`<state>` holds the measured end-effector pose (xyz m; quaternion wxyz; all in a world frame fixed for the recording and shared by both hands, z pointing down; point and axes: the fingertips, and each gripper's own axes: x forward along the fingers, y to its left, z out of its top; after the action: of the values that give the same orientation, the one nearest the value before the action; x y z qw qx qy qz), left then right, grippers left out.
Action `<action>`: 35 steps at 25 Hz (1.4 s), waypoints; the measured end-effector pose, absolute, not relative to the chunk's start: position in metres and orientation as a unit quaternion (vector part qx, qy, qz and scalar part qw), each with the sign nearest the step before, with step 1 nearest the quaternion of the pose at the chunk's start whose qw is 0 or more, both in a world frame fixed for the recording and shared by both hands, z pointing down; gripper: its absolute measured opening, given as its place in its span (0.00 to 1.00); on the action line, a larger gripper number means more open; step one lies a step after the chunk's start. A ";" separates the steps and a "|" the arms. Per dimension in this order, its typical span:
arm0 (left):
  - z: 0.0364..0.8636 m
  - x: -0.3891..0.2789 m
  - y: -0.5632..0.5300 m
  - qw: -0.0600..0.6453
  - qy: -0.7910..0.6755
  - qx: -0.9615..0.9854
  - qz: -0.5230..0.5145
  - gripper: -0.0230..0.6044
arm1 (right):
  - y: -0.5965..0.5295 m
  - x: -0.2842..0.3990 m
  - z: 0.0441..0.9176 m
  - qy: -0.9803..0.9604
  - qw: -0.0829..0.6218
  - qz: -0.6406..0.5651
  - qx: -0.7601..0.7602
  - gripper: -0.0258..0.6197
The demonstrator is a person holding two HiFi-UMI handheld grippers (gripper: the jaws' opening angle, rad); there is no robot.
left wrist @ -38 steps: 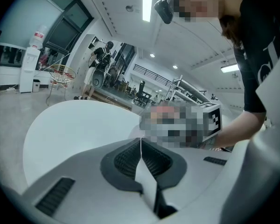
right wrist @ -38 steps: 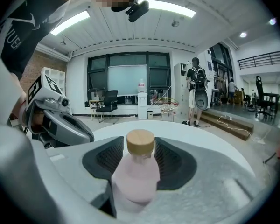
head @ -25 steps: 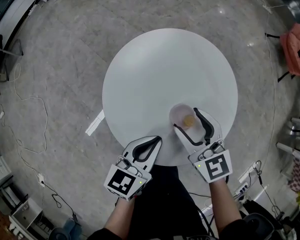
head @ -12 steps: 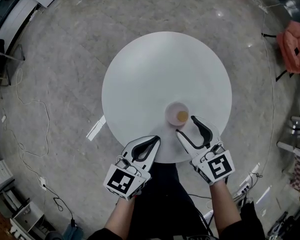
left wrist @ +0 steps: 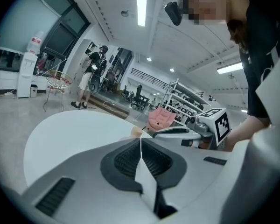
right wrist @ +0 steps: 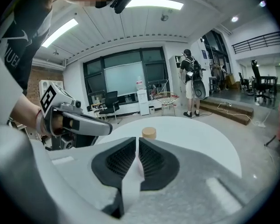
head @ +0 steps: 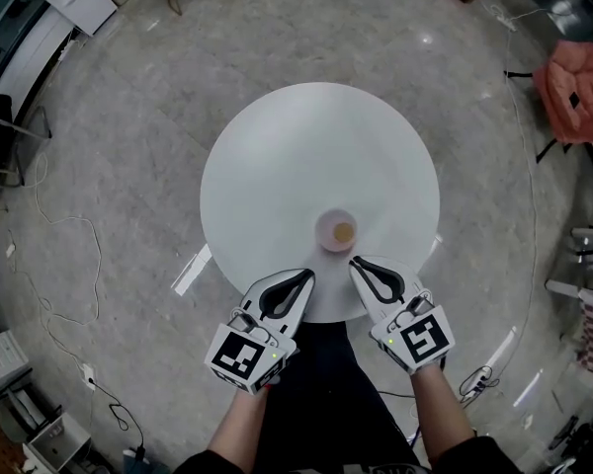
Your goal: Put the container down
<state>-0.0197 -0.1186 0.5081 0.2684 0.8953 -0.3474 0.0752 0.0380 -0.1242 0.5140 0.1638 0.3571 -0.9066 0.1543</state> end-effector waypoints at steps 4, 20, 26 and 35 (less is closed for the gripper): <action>0.498 -0.014 -0.121 0.266 -0.345 0.898 0.071 0.06 | -0.121 0.042 0.500 -0.907 0.158 0.148 0.360 0.05; 0.456 -0.021 -0.138 0.252 -0.368 0.894 0.040 0.06 | -0.119 0.052 0.458 -0.909 0.152 0.139 0.361 0.05; 0.435 -0.020 -0.141 0.231 -0.375 0.897 0.040 0.06 | -0.118 0.055 0.439 -0.911 0.139 0.135 0.364 0.05; 0.401 -0.020 -0.154 0.199 -0.382 0.902 0.026 0.06 | -0.131 0.067 0.406 -0.909 0.124 0.120 0.379 0.05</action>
<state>-0.0205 -0.1543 0.4009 0.1987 0.9024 -0.3815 0.0255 0.0671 -0.1308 0.4062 0.1243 0.3789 -0.9091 0.1204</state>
